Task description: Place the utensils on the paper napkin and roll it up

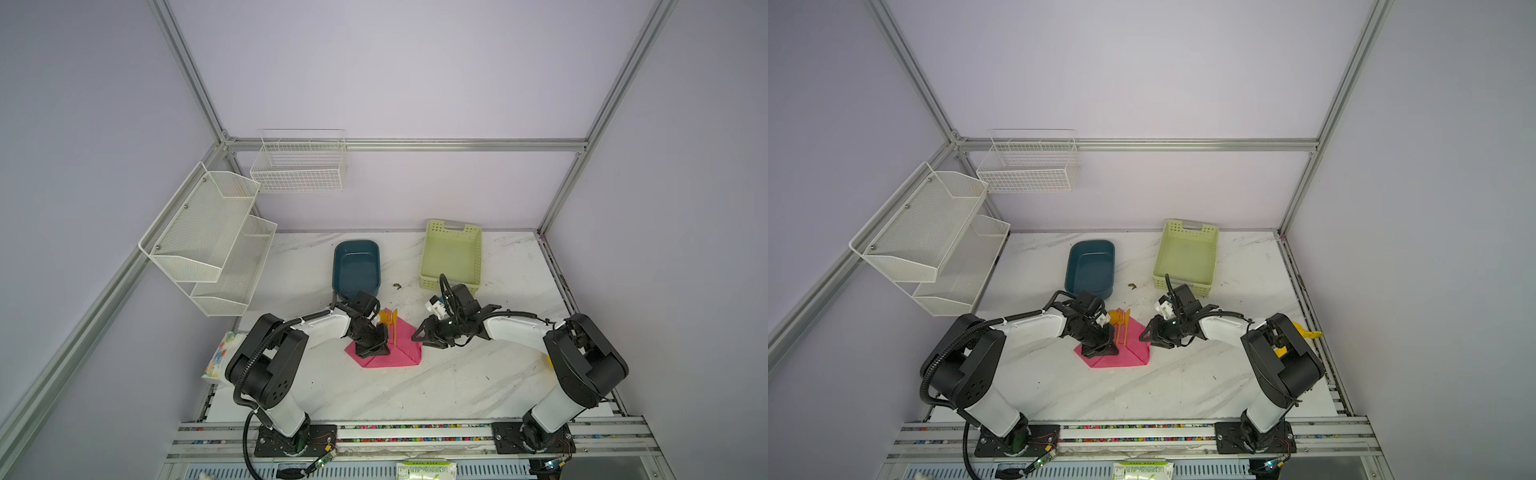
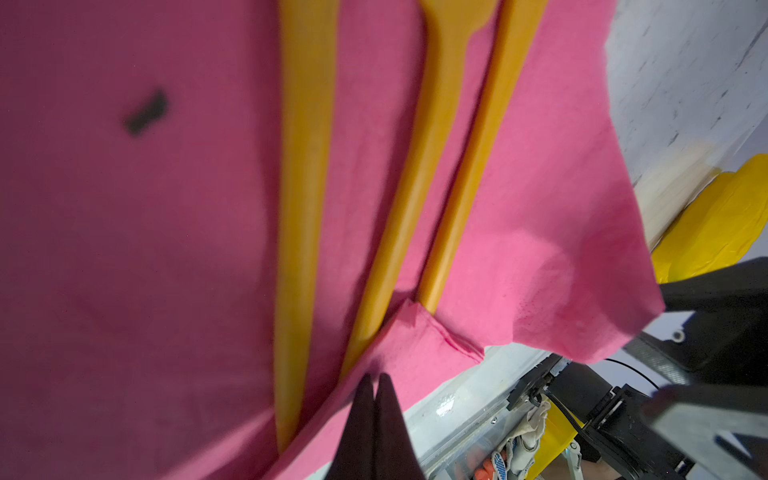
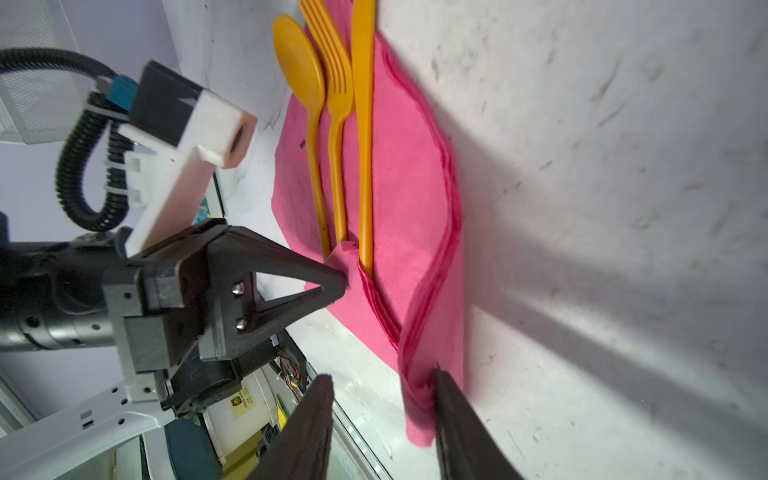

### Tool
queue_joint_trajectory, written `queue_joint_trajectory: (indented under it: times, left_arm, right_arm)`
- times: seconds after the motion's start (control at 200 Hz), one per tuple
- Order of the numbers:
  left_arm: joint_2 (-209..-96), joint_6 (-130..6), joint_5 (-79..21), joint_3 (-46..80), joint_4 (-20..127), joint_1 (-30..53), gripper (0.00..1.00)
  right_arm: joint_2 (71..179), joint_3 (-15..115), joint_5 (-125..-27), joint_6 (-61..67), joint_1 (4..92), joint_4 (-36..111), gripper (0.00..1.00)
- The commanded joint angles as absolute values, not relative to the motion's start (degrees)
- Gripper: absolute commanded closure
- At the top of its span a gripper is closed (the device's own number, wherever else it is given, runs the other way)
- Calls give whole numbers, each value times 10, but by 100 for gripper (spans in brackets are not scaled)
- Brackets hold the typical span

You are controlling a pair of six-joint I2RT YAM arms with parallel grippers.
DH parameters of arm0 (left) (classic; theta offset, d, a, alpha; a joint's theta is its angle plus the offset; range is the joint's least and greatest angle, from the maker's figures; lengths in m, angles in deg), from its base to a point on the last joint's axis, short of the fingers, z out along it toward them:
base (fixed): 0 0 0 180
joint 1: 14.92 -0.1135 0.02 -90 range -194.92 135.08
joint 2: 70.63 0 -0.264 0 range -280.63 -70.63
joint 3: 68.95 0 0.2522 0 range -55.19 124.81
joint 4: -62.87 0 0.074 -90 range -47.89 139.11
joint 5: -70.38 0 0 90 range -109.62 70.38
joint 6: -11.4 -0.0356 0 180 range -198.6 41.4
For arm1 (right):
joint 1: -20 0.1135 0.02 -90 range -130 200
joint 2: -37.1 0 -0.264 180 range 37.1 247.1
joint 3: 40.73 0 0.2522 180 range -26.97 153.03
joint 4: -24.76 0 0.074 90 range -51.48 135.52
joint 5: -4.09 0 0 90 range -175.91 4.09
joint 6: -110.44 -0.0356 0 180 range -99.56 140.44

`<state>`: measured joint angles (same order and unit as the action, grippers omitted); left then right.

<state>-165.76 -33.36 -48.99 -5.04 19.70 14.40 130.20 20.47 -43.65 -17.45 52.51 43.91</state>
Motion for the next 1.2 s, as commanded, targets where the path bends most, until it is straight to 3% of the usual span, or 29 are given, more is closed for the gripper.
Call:
queue_joint_trajectory:
  times: [0.0,0.49,0.63,0.81,0.945,1.19]
  left_arm:
    - [-1659,-345,-481,-16,183,144,100]
    - [-1660,-344,-480,-14,183,144,100]
    - [-1661,-344,-478,-12,183,144,100]
    - [-1667,-344,-481,-10,184,144,100]
    - [-1666,-344,-482,-12,185,144,100]
    - [-1666,-345,-482,-11,185,144,100]
  right_arm:
    - [1282,208,-455,-175,514,448,56]
    - [1326,215,-480,-117,512,496,59]
    - [1321,214,-480,-113,512,502,68]
    - [1317,230,-482,-105,513,518,90]
    - [1309,241,-468,-115,513,509,99]
    - [1319,270,-457,-117,529,517,100]
